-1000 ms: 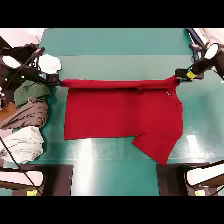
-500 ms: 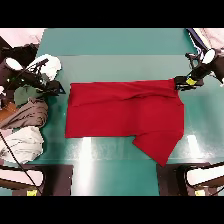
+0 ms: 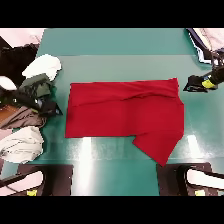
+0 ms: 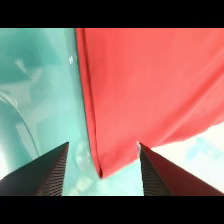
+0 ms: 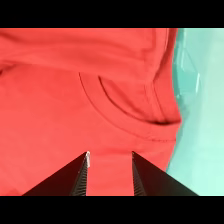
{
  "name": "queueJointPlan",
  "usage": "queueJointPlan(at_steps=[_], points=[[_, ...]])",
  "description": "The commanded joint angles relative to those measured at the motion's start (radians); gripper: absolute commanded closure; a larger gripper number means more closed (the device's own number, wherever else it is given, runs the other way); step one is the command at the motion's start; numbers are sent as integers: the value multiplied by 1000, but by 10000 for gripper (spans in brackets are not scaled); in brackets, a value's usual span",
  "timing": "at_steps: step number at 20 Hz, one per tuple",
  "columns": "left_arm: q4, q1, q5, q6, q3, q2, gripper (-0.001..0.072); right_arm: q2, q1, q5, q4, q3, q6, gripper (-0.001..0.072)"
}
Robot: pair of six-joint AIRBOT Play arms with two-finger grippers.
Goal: Fold the shirts.
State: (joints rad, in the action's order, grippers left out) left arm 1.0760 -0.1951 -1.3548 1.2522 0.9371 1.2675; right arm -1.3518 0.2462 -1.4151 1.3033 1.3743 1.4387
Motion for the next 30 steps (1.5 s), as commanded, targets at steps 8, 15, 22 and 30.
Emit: queueJointPlan(at_steps=[8,15,22,30], points=[[-95,2,91,-27,-327,-94,215,129,38,44,-30,-147,-10,404],[-127,94,146,11,-330,-94,663,153,38,-55,-26,-151,-11,404],[-156,94,139,-23,-272,-101,686,334,38,-81,-20,-589,-8,293],[-155,94,139,-30,-219,-101,685,435,38,16,-21,-891,38,378]])
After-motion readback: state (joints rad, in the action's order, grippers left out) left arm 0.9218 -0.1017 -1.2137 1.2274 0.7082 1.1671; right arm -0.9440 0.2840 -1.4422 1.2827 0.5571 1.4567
